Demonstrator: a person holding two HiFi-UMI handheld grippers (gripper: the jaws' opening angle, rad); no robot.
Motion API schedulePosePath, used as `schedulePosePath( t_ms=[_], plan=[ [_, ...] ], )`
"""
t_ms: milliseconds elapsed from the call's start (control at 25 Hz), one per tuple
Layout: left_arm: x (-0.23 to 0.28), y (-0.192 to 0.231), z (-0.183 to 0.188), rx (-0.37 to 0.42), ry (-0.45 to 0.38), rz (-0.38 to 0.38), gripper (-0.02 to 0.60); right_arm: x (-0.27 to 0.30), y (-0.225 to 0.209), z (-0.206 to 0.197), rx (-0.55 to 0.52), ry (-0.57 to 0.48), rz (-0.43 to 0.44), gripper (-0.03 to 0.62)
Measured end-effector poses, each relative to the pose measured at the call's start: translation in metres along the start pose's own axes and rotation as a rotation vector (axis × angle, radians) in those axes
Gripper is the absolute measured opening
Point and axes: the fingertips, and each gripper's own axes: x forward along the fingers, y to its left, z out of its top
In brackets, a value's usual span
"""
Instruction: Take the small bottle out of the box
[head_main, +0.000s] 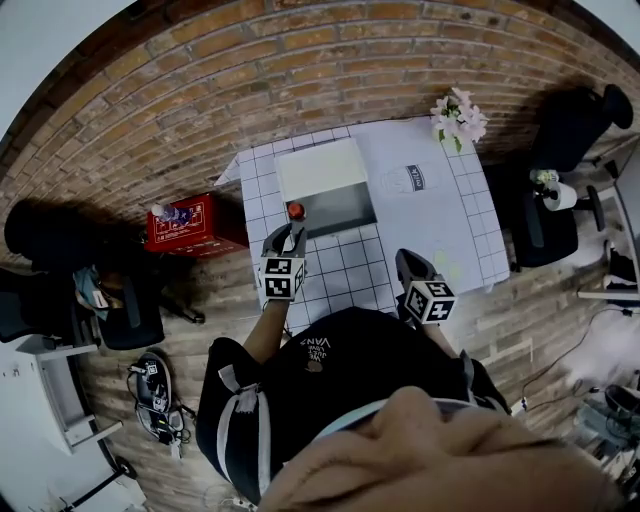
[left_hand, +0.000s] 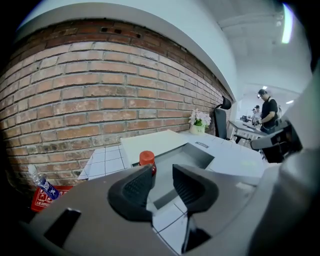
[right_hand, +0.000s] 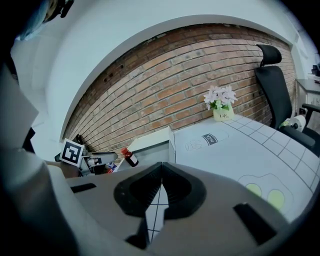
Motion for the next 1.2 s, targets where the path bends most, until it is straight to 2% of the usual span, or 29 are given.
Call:
schedulePosePath(
  t_ms=[240,800,1200],
  plan=[
    [0.012,0.001,-0.003,0.025,0.025,-0.032,0.155,-0.006,-0.005,-0.003,0.017,-0.008,-0.041,0.003],
    [0.042,0.015,-0.014,0.073,0.089,-0.038,0.239,-0.021,-0.014,-0.018,0.048,0.000,-0.104,0.003],
    [0.068,0.024,-0.016,0.131,0.103,-0.006,0.268,-0.033,-0.022,-0.022,0.074,-0.017,-0.143,0.003]
  ],
)
